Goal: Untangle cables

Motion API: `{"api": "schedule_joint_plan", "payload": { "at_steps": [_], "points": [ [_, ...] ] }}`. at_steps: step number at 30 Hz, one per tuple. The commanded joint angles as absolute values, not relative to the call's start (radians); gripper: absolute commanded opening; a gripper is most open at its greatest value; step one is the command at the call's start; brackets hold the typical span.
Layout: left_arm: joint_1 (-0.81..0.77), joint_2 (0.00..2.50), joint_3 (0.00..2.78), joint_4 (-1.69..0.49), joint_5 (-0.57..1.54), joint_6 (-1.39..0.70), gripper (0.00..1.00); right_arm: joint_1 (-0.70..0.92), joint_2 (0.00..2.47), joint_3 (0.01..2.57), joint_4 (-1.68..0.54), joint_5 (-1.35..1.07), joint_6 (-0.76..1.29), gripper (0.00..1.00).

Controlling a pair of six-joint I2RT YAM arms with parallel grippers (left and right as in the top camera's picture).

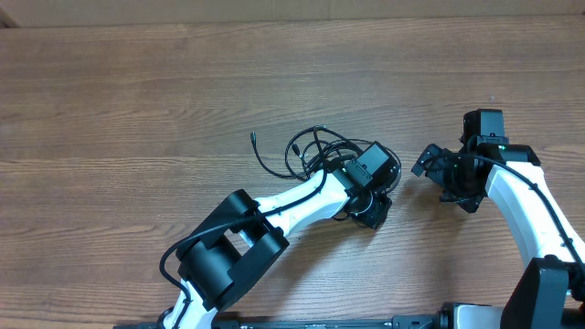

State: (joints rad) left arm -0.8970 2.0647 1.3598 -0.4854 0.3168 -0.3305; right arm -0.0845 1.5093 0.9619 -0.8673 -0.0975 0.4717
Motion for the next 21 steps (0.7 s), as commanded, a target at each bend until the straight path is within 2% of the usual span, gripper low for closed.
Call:
{"api": "schedule_joint_plan", "payload": {
  "at_steps": [1, 4, 6, 8, 16, 21],
  "points": [
    [-0.904, 2.074, 1.350, -0.486, 0.304, -0.314, 0.36, -0.086, 1.515, 0.968, -0.865, -0.099, 0.479, 1.00],
    [-0.904, 2.074, 1.350, -0.485, 0.303, -0.314, 0.17, -0.086, 1.515, 0.968, -0.865, -0.099, 0.479, 1.00],
    [-0.904, 2.074, 1.350, -0.485, 0.303, -0.314, 0.13, -0.086, 1.515, 0.968, -0.865, -0.099, 0.479, 1.00],
    [-0.904, 2.074, 1.350, -0.486, 0.304, -0.314, 0.04, -0.086, 1.515, 0.968, -0.865, -0.099, 0.479, 1.00],
    [-0.867, 2.045, 1.353, -0.511, 0.359, -0.315, 0.04, -0.086, 1.515, 0.968, -0.865, -0.099, 0.479, 1.00],
    [-0.791, 1.923, 1.354, -0.557, 0.438, -0.315, 0.04, -0.086, 1.515, 0.968, -0.865, -0.099, 0.479, 1.00]
  ]
}}
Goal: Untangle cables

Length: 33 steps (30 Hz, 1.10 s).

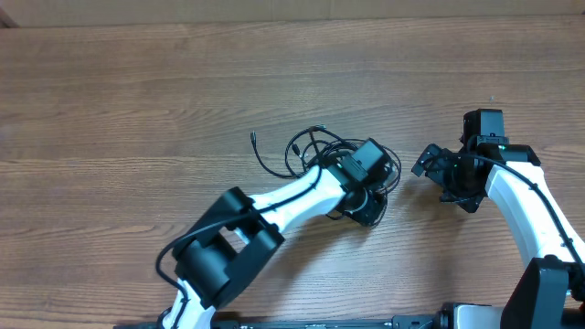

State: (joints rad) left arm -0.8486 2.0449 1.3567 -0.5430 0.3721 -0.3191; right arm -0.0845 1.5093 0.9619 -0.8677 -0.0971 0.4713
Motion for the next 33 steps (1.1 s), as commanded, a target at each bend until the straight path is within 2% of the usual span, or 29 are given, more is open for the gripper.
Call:
{"api": "schedule_joint_plan", "payload": {
  "at_steps": [1, 11, 12, 14, 19, 24, 30, 33],
  "points": [
    [-0.776, 1.894, 1.354, -0.566, 0.438, -0.315, 0.04, -0.086, 1.515, 0.968, -0.865, -0.099, 0.479, 1.00],
    [-0.624, 1.546, 1.354, -0.574, 0.405, -0.309, 0.04, -0.086, 1.515, 0.968, -0.865, -0.099, 0.479, 1.00],
    [-0.616, 1.528, 1.354, -0.578, 0.390, -0.310, 0.07, -0.086, 1.515, 0.968, -0.865, -0.099, 0.479, 1.00],
    [-0.609, 1.504, 1.354, -0.601, 0.340, -0.310, 0.25, -0.086, 1.515, 0.968, -0.865, -0.099, 0.479, 1.00],
    [-0.608, 1.519, 1.353, -0.709, 0.226, -0.311, 0.46, -0.086, 1.515, 0.968, -0.865, -0.099, 0.479, 1.00],
    [-0.608, 1.570, 1.353, -0.764, 0.152, -0.314, 0.54, -0.086, 1.515, 0.968, -0.865, -0.099, 0.479, 1.00],
    [-0.608, 1.676, 1.353, -0.763, 0.093, -0.323, 0.52, -0.086, 1.515, 0.968, -0.831, -0.131, 0.514, 1.00],
    [-0.606, 1.753, 1.353, -0.762, 0.093, -0.371, 0.48, -0.086, 1.515, 0.968, -0.859, -0.319, 0.550, 1.00]
  ]
}}
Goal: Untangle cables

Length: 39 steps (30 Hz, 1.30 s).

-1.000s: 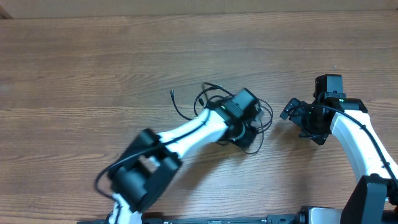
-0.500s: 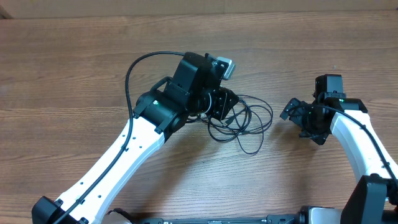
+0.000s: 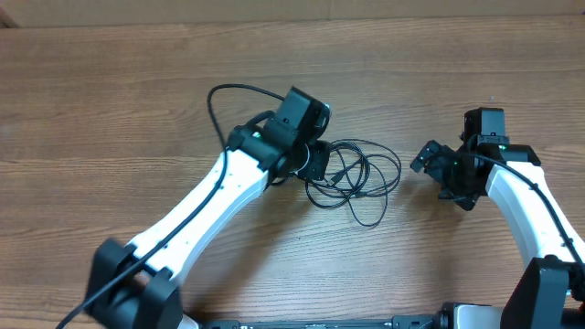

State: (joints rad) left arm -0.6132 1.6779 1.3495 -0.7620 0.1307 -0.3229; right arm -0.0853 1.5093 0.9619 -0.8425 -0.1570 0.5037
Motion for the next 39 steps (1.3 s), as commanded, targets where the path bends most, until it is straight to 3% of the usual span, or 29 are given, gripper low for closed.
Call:
{"api": "schedule_joint_plan", "payload": {
  "at_steps": [1, 8, 16, 27, 32, 39],
  "points": [
    [-0.605, 1.781, 1.353, -0.762, 0.090, -0.388, 0.47, -0.086, 1.515, 0.968, -0.873, -0.346, 0.550, 1.00],
    [-0.540, 1.946, 1.353, -0.730, 0.092, -0.505, 0.47, -0.085, 1.515, 0.968, -0.935, -0.369, 0.550, 1.00],
    [-0.511, 2.024, 1.353, -0.675, 0.184, -0.231, 0.46, -0.073, 1.515, 0.968, -0.956, -0.368, 0.549, 1.00],
    [-0.514, 2.025, 1.353, -0.674, 0.211, -0.034, 0.47, 0.002, 1.515, 0.968, -0.915, -0.368, 0.550, 1.00],
    [-0.514, 2.025, 1.349, -0.677, 0.210, 0.001, 0.36, 0.039, 1.515, 0.968, -0.893, -0.368, 0.550, 1.00],
    [-0.519, 2.025, 1.307, -0.645, 0.205, 0.001, 0.33, 0.070, 1.515, 0.968, -0.884, -0.356, 0.550, 1.00]
  ]
}}
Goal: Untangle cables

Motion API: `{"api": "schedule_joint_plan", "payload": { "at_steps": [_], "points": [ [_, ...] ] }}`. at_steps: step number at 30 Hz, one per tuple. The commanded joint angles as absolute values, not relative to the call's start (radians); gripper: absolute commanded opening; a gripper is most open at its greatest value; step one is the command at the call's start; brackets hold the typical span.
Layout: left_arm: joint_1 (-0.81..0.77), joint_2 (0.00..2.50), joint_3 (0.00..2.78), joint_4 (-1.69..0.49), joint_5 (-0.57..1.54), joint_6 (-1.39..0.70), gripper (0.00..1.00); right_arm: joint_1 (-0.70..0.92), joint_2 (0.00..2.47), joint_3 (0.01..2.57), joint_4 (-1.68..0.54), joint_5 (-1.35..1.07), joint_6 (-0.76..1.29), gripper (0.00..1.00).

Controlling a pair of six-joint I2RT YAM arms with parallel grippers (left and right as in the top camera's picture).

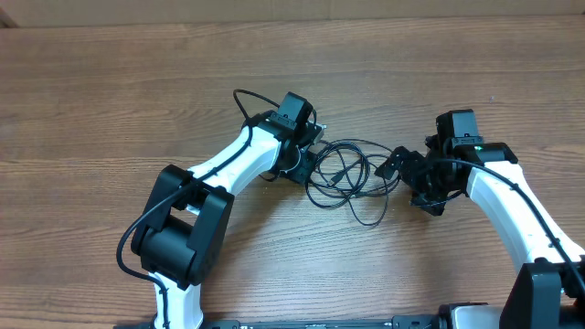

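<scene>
A tangle of thin black cables (352,175) lies in loose loops at the middle of the wooden table (110,110), with one strand (369,217) trailing toward the front. My left gripper (308,163) sits at the tangle's left end and looks shut on a bunch of strands there. At the tangle's right edge is my right gripper (395,170), with its fingers spread and the outermost loop just at their tips.
The left arm (228,169) runs from the front left up to the tangle, with its own black lead (243,97) arching above the wrist. The right arm (512,206) comes in from the front right.
My right gripper has moved left from a hand's width off the tangle to its right edge. The left wrist has turned and its arm folded in. The cables lie about where they were.
My left gripper was first on the right side of a tight bundle, the right gripper waiting open to the right. Then the left gripper stood further back and left, with the cables drawn out into wider loops. Now the right gripper has closed in on them.
</scene>
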State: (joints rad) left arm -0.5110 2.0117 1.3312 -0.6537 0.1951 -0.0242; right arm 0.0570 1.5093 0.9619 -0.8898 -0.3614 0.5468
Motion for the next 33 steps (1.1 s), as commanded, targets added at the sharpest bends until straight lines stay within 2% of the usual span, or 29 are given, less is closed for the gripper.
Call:
{"api": "schedule_joint_plan", "payload": {
  "at_steps": [1, 3, 4, 5, 6, 12, 20, 28, 33],
  "points": [
    [-0.519, 2.025, 1.291, -0.622, 0.202, 0.001, 0.32, 0.073, 1.515, 0.968, -0.883, -0.356, 0.550, 1.00],
    [-0.519, 2.025, 1.267, -0.588, 0.202, 0.001, 0.26, 0.073, 1.515, 0.968, -0.880, -0.355, 0.550, 1.00],
    [-0.519, 2.025, 1.254, -0.570, 0.203, 0.000, 0.20, 0.073, 1.515, 0.968, -0.880, -0.352, 0.550, 0.99],
    [-0.519, 2.025, 1.249, -0.564, 0.203, 0.000, 0.08, 0.073, 1.515, 0.968, -0.880, -0.348, 0.550, 0.99],
    [-0.519, 2.025, 1.249, -0.564, 0.203, -0.004, 0.04, 0.073, 1.515, 0.968, -0.880, -0.343, 0.550, 0.98],
    [-0.514, 1.961, 1.308, -0.662, 0.202, -0.036, 0.04, 0.073, 1.515, 0.968, -0.875, -0.292, 0.550, 0.97],
    [-0.516, 1.648, 1.395, -0.786, 0.204, -0.021, 0.04, 0.073, 1.515, 0.968, -0.869, -0.302, 0.548, 0.97],
    [-0.516, 1.321, 1.404, -0.756, 0.202, -0.022, 0.04, 0.073, 1.515, 0.968, -0.812, -0.643, 0.252, 1.00],
    [-0.516, 1.204, 1.404, -0.728, 0.203, -0.022, 0.04, 0.073, 1.515, 0.968, -0.770, -0.798, 0.185, 1.00]
  ]
}}
